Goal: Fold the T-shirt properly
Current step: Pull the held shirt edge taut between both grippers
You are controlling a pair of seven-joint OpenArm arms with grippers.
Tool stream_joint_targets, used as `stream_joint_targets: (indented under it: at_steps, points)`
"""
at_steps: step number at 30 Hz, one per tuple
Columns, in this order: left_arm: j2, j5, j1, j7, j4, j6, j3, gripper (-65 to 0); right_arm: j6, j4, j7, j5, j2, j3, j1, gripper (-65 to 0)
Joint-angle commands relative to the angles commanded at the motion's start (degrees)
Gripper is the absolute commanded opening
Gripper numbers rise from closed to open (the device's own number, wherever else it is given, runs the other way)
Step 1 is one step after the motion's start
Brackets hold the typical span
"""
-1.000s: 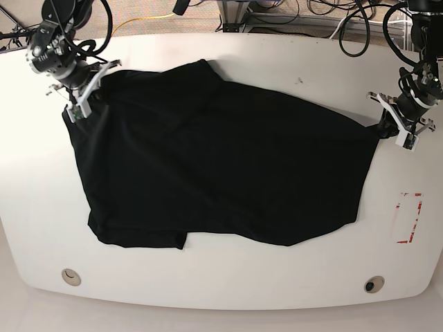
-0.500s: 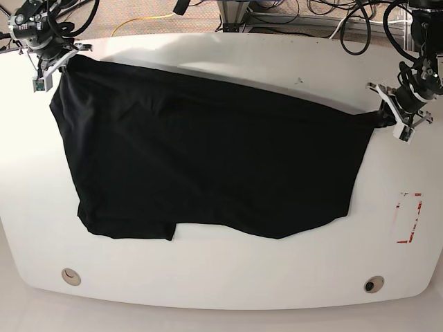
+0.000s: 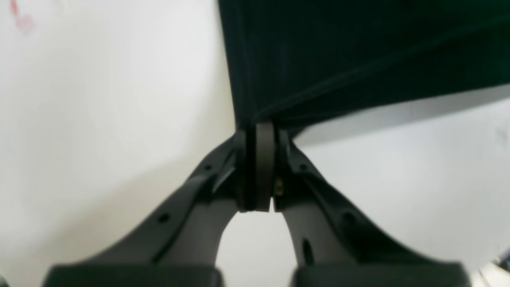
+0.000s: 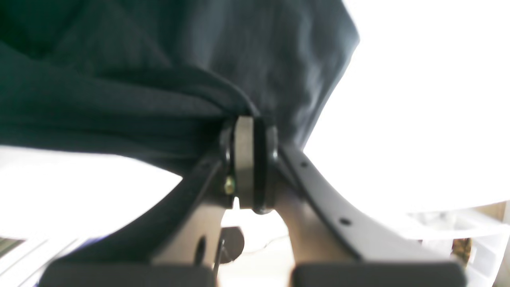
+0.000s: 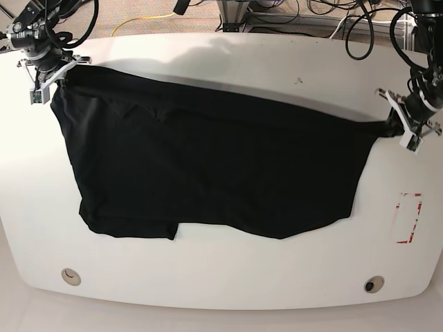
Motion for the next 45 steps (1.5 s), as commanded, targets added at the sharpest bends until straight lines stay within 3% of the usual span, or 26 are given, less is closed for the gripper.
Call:
stream_joint_targets:
  at_steps: [9,13,21,29,31,33,35,38,42,45]
  points:
    - [-0.09,0.62,-12.40,0.00,-8.26,0.35,7.30,-65.0,0.00,-12.40,0.18,0.00,4.40,-0.44,7.38,-65.0]
    - [0.00,5.01,-16.97,-0.35,-12.13,0.00,11.25,-65.0,0.00,-15.30,0.26,0.00,6.77,-3.52,9.76,-65.0]
    - [1.85,7.03,-21.10,-1.76,-18.73,0.00,11.87,-65.0,0.00,-16.79,1.93,-0.09,7.30,-8.35,13.10,-65.0]
    - [2.02,7.12,-23.74,-2.11,-23.03,0.00,12.04,-64.3,0.00,-24.00,3.43,-0.18,8.79,-8.79,15.82,-63.9]
    - [2.02,7.12,-24.26,-2.11,-24.62,0.00,12.04,-59.4,0.00,-24.44,3.43,-0.18,8.88,-8.79,15.91,-56.0]
    - [2.02,7.12,-25.49,-2.11,-25.85,0.00,12.04,-51.2,0.00,-24.44,3.52,-0.09,8.88,-8.79,15.91,-43.9]
    - [2.02,7.12,-26.37,-2.11,-26.55,0.35,12.48,-37.1,0.00,-23.82,3.34,0.44,8.88,-8.53,15.82,-24.1]
    - [2.02,7.12,-26.64,-2.11,-26.73,0.35,13.01,-24.0,0.00,-20.04,3.08,0.09,8.88,-6.95,14.68,-8.1]
    - [1.93,7.03,-26.64,-2.11,-25.67,0.00,13.10,-25.0,0.00,-15.21,1.41,0.44,8.35,-4.84,11.96,-7.0]
    - [1.85,6.95,-26.20,-2.11,-24.00,0.00,12.92,-25.1,0.00,-13.89,-1.49,0.53,8.09,-2.46,10.73,-10.0]
